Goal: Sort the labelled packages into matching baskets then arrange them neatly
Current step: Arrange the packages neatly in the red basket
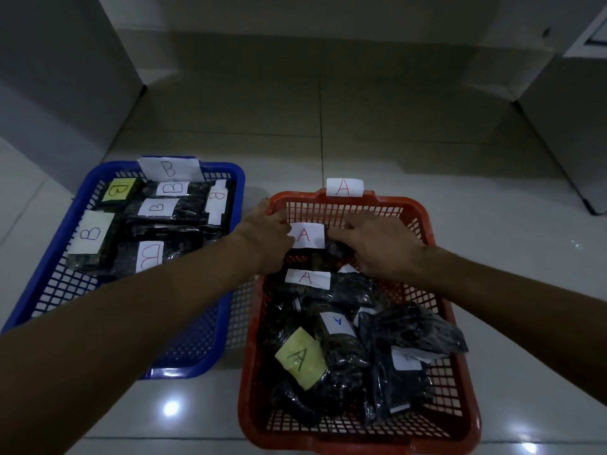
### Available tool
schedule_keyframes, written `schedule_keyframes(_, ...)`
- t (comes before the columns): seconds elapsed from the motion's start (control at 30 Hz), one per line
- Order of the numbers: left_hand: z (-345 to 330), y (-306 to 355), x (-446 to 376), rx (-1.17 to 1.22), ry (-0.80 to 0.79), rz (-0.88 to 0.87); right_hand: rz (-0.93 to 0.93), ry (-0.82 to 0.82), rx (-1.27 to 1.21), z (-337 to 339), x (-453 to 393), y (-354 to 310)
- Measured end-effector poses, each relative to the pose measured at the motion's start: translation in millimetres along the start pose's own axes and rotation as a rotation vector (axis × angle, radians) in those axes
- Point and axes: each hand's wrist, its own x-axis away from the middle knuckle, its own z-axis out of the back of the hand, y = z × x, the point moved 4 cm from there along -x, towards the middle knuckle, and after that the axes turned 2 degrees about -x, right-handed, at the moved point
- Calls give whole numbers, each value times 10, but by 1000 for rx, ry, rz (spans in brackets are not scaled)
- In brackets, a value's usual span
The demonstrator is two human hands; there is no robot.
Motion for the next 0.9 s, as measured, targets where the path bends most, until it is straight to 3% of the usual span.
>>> schedule_keyframes(0.3, 189, -125, -289, 14, 224, -42, -67, -81, -287, 71, 45, 226)
schedule_keyframes(0.5, 205, -9, -480, 78, 249, -58, -31, -80, -369, -43, 69, 330)
schedule_keyframes(0.9, 201, 16, -401, 111, 260, 47, -33, -38, -252, -96, 29, 251)
